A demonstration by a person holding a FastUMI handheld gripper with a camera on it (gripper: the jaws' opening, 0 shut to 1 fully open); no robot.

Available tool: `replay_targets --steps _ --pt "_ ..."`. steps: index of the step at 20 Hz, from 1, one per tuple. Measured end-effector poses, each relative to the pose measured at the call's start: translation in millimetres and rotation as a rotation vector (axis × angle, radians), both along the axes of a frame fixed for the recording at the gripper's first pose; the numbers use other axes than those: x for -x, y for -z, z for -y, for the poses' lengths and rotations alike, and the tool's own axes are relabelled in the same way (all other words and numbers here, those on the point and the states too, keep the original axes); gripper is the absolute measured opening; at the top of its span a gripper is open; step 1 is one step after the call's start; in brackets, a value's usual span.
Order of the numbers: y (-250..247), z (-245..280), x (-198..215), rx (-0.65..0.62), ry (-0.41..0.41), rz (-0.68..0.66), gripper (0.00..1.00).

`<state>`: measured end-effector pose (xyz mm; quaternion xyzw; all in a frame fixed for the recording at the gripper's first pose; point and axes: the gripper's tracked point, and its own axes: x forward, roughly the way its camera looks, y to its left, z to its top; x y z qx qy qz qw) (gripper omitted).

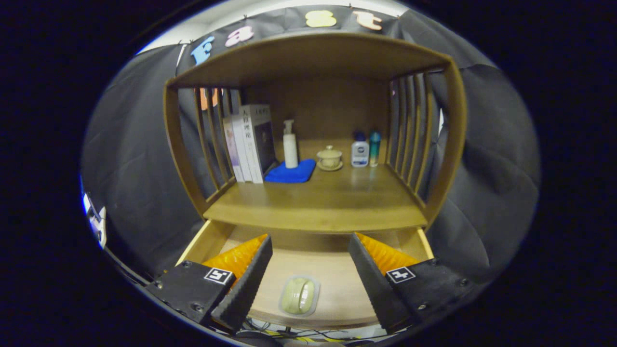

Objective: Pull open the drawer, take out the items inside it, and place them on the countertop above the cabinet.

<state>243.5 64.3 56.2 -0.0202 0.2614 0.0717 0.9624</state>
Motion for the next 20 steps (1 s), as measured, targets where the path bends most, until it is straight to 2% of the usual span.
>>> replay_targets --steps 6,9,11,13,14,17,20 --pt "83.7 -10.9 -12.7 0.062 0.006 -0.371 1.0" --pt "121.1 -11.7 -16.2 0.069 0.022 -0.488 0.99" --pt "134.0 -5.4 -9.1 0.093 0.055 -0.556 0.92" --pt "151.8 -5.2 -1.2 0.1 0.053 -0.624 0.86" --pt "157.4 -5.8 7.3 0.095 0.07 -0.671 0.8" --pt "170.4 -4.9 17.9 0.087 0.104 -0.748 0.75" --pt "174.5 -5.3 15.3 0.102 0.122 -0.754 0.58"
